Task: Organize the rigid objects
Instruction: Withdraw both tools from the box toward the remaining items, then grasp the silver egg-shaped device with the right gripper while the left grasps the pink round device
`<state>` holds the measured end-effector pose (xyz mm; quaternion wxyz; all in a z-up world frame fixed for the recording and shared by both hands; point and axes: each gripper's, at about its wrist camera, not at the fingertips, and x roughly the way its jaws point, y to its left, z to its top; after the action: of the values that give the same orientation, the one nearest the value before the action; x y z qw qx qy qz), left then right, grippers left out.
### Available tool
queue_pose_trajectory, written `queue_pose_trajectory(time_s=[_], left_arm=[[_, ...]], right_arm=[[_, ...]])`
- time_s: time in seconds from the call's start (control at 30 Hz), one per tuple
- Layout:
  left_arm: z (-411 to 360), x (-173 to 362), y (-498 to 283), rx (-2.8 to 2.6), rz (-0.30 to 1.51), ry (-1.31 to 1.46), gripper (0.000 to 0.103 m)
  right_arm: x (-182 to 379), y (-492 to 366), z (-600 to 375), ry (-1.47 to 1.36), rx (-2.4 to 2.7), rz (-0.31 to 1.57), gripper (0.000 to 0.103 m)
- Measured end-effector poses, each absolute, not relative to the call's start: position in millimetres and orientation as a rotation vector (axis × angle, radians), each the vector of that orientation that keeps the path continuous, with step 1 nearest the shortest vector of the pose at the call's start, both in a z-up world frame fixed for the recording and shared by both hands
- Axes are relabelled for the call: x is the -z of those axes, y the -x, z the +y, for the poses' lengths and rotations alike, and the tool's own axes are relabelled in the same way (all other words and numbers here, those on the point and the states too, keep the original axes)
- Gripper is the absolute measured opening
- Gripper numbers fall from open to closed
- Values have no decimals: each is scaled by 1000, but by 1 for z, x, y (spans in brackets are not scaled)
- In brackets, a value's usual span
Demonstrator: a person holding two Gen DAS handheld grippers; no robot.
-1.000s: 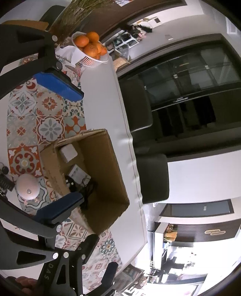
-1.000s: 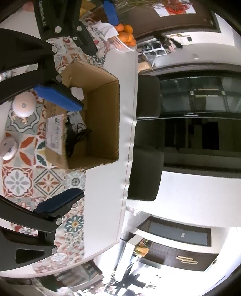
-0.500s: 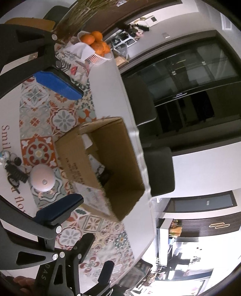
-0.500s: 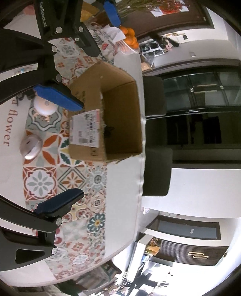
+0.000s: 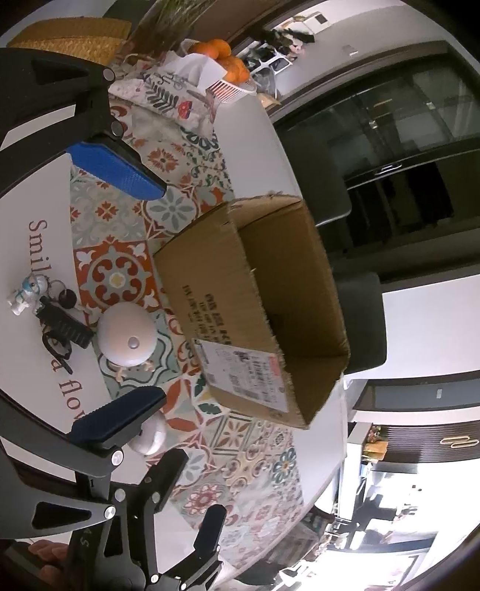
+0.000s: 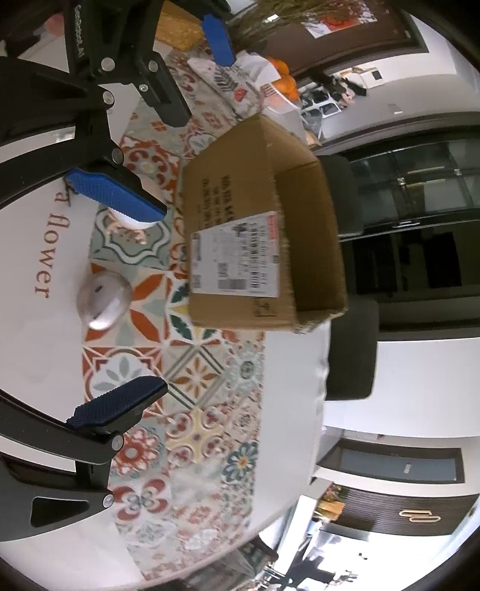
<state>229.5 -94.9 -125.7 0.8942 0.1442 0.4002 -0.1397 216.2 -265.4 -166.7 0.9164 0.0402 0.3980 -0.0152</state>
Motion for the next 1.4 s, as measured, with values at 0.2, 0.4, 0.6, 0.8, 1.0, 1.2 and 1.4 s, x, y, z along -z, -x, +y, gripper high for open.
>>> queue_pose_trajectory(time_s=[0.2,0.4,0.6,0.8,1.0,1.2,1.4], left_arm=[[-94,152,-228,306,876,-286,103],[-95,178,-227,321,927,-265,102],[-99,200,-227,320,962,-265,102],[-102,218,-231,317,988,-274,102],[-103,231,-237,311,1016,-272,102],[-104,237,-241,306,1025,-268,101],[-104,239,-243,312,1026,-257,101]], right_arm=[[193,-216,-264,-89,18,871,85],[217,-216,-263,-76,-1,917,85],[239,-220,-265,-54,-23,954,85],[262,-226,-270,-62,-31,984,85],[277,-233,-272,-68,-41,994,81],[283,-239,-272,-59,-50,991,75],[284,-242,-269,-41,-66,977,63]])
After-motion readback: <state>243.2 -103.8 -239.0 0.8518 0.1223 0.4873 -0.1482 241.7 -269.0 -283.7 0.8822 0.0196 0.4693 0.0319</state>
